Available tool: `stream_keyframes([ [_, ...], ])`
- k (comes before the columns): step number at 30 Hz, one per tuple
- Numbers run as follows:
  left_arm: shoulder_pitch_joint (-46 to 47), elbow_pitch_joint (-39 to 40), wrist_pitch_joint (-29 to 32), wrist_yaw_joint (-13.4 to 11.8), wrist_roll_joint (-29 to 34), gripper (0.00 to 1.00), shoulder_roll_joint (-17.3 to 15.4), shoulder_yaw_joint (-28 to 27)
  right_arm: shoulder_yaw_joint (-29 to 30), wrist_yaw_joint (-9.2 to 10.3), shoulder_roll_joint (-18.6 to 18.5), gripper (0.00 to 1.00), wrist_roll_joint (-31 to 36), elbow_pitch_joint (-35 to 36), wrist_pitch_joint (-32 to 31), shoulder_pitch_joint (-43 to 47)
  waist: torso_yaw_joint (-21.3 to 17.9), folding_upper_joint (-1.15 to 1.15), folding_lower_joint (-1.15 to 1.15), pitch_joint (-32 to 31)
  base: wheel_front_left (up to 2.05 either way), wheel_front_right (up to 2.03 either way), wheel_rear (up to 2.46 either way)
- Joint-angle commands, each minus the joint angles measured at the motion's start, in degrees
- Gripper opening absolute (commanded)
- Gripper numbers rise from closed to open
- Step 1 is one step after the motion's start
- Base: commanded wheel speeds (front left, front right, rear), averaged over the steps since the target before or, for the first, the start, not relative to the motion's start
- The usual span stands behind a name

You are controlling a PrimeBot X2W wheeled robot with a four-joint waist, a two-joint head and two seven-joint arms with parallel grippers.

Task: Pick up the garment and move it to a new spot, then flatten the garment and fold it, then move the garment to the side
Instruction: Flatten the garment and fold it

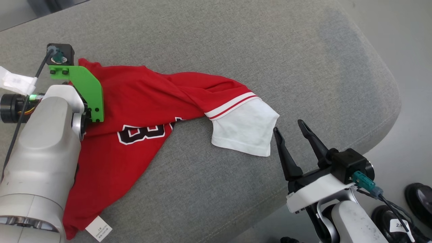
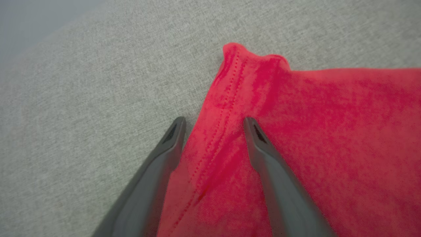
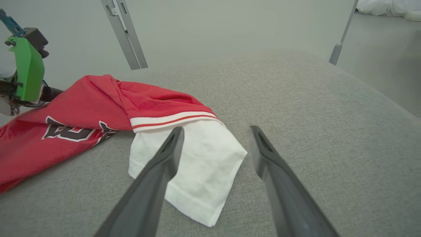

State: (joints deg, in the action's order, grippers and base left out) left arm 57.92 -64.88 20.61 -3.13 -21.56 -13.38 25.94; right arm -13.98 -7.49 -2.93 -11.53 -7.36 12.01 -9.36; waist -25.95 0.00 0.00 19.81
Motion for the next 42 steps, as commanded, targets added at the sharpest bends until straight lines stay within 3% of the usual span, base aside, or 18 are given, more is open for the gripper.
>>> stream_keyframes([
  [1,-1.81,-0.77,-0.45,0.76,-0.36,0.0,0.31,0.36,0.21,-0.01,0.05,1.0,-0.38,0.16,0.06,0.66,0.19,0.0,0.0,-0.23,0.0,0.0,0.0],
  [6,0.05,2.81,-10.25,1.7,0.87,0.0,-0.2,0.97,0.53,-0.01,0.04,1.0,-0.4,0.31,-0.15,0.72,1.46,0.0,0.0,-1.27,0.0,0.0,0.0],
  [13,2.17,8.98,-31.7,2.78,1.67,0.0,1.04,0.63,1.91,-0.01,0.02,1.0,0.49,0.54,-0.66,1.19,5.88,0.0,0.0,-4.04,0.0,0.0,0.0],
  [15,2.5,10.74,-34.42,3.22,0.99,0.0,1.73,-0.04,2.45,-0.01,0.02,1.0,0.6,0.7,-0.81,1.44,7.49,0.0,0.0,-4.92,0.0,0.0,0.0],
  [21,-4.79,19.18,-35.8,5.14,-2.41,0.0,3.95,-3.29,4.6,-0.01,-0.01,1.0,1.29,1.21,-1.51,3.12,13.36,0.0,0.0,-7.98,0.0,0.0,0.0],
  [27,-23.84,33.18,-35.73,5.43,-4.52,0.0,4.61,-5.51,7.32,-0.01,-0.02,1.0,1.6,2.24,-2.36,5.84,19.11,0.0,0.0,-10.67,0.0,0.0,0.0],
  [31,-36.04,39.04,-35.74,4.0,-6.13,0.0,4.92,-5.43,8.0,-0.01,-0.01,1.0,1.7,2.92,-2.94,6.97,21.47,0.0,0.0,-12.05,0.0,0.0,0.0],
  [35,-44.25,41.02,-35.48,2.08,-7.71,0.0,4.78,-5.95,8.04,-0.01,0.0,1.0,1.35,3.44,-3.38,7.37,22.84,0.0,0.0,-12.97,0.0,0.0,0.0],
  [41,-47.95,38.83,-35.61,1.01,-8.52,0.0,4.54,-6.65,7.5,-0.01,-0.01,1.0,1.25,3.75,-4.09,7.79,23.8,0.0,0.0,-14.28,0.0,0.0,0.0],
  [42,-48.12,37.84,-35.62,1.09,-8.71,0.15,4.63,-6.71,7.45,-0.01,-0.01,1.0,1.24,3.7,-4.09,7.81,23.87,0.0,0.0,-14.57,0.0,0.0,0.0],
])
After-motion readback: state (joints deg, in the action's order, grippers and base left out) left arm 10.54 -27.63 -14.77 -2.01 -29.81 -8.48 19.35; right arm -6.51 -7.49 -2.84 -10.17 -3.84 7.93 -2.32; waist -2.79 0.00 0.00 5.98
